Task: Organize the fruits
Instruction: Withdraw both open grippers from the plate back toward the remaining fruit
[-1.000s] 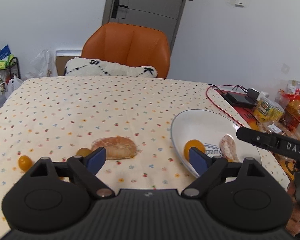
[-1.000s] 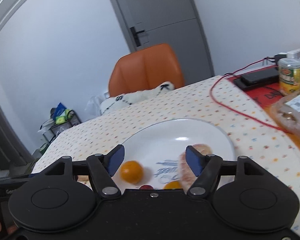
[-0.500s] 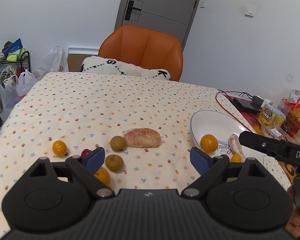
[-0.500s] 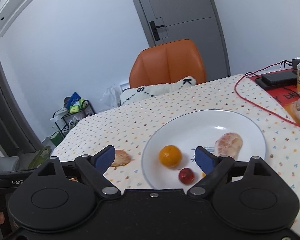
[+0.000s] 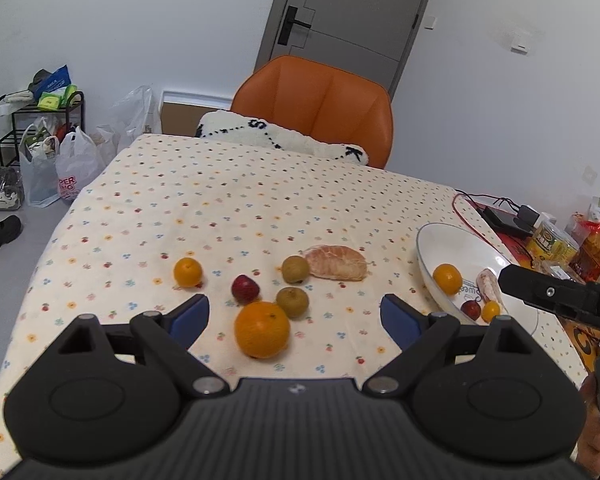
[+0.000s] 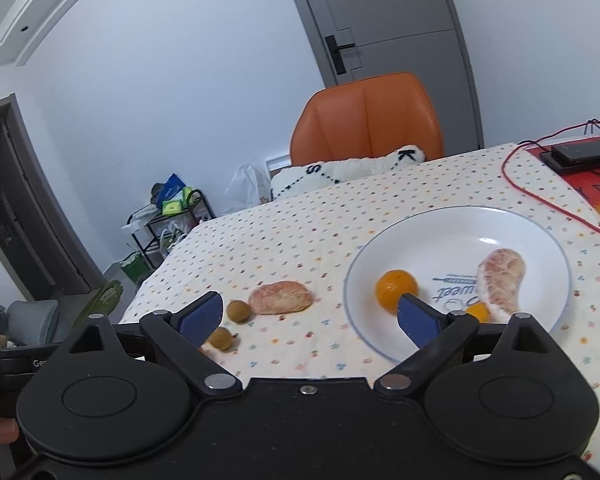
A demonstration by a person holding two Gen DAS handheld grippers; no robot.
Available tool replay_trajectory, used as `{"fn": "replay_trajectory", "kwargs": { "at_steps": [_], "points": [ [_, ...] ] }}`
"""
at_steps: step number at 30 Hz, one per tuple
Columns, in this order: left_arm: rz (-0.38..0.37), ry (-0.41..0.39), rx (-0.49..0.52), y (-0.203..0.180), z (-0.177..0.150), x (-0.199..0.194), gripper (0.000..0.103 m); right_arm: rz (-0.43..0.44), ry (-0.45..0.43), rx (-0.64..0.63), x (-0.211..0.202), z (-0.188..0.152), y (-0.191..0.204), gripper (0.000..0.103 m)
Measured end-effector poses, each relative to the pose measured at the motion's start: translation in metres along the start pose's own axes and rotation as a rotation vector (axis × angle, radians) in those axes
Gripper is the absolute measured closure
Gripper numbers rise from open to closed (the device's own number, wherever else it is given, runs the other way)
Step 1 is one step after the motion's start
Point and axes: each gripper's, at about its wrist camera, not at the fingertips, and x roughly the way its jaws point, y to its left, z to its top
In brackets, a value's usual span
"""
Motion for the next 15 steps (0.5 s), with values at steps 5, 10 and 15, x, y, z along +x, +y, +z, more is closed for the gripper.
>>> {"fn": "replay_trajectory", "kwargs": {
  "at_steps": [5, 10, 15],
  "points": [
    [0.017, -0.006, -0.029, 0.016, -0.003, -0.004, 0.012, 0.014, 0.018, -0.016, 0.007, -0.003, 0.012, 0.008],
    [0.022, -0.014, -0.039, 0.026, -0.004, -0.004, 0.012, 0.032, 0.037, -0.015, 0.016, -0.004, 0.017, 0.008],
    [0.021, -0.013, -0.042, 0.028, -0.008, 0.0, 0.012, 0.061, 0.058, -0.043, 0.024, -0.006, 0.026, 0.009]
  ]
}}
